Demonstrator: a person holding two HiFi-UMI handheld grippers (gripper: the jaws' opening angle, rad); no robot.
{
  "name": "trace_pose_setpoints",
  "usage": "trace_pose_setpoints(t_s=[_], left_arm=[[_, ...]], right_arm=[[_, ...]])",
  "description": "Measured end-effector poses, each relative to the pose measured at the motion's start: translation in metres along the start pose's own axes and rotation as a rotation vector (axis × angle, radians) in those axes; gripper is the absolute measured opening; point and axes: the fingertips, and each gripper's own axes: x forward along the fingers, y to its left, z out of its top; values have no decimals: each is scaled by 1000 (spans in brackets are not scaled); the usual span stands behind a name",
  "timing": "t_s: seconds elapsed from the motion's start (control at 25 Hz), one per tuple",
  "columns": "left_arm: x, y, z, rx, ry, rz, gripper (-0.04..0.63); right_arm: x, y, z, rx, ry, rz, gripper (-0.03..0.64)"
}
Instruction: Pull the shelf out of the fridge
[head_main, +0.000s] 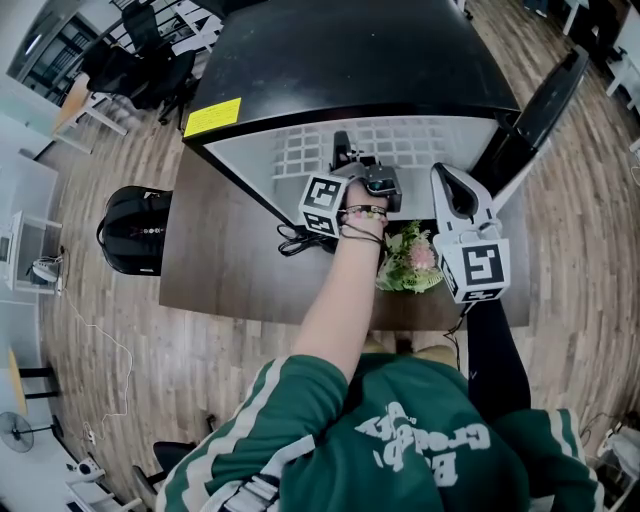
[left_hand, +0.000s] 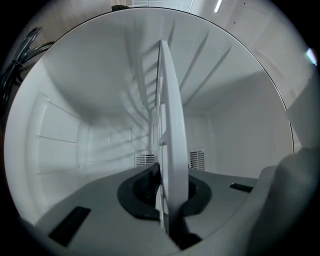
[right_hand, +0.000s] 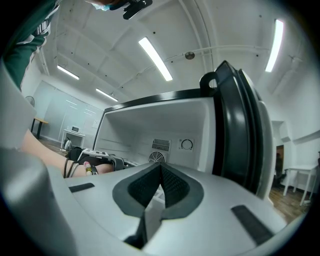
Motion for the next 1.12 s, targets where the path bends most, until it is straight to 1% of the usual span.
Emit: trace_pose_setpoints(t_s=[0.16,0.48,0.6,0.84,1.04,1.12], left_arm=[[-2,1,2,2,3,-1,37],[-4,4,2,15,19,-1,37],[-5,3,3,18,22,0,37],[-9,2,1,22,26,-1,37],[-10,3,2,26,25,-2,37],[-11,3,2,27,25,-2,37]], right_arm=[[-5,0,-5,-18,20,9,9],[-9,-2,1,-1,-3,-9,9],[-11,-3,-3,-17,19,-1,9],[-13,-5,5,1,-11,-14,9],[-15,-5,1,-14,5,-1,9],[-15,-5,6,-3,-13,-7,9]])
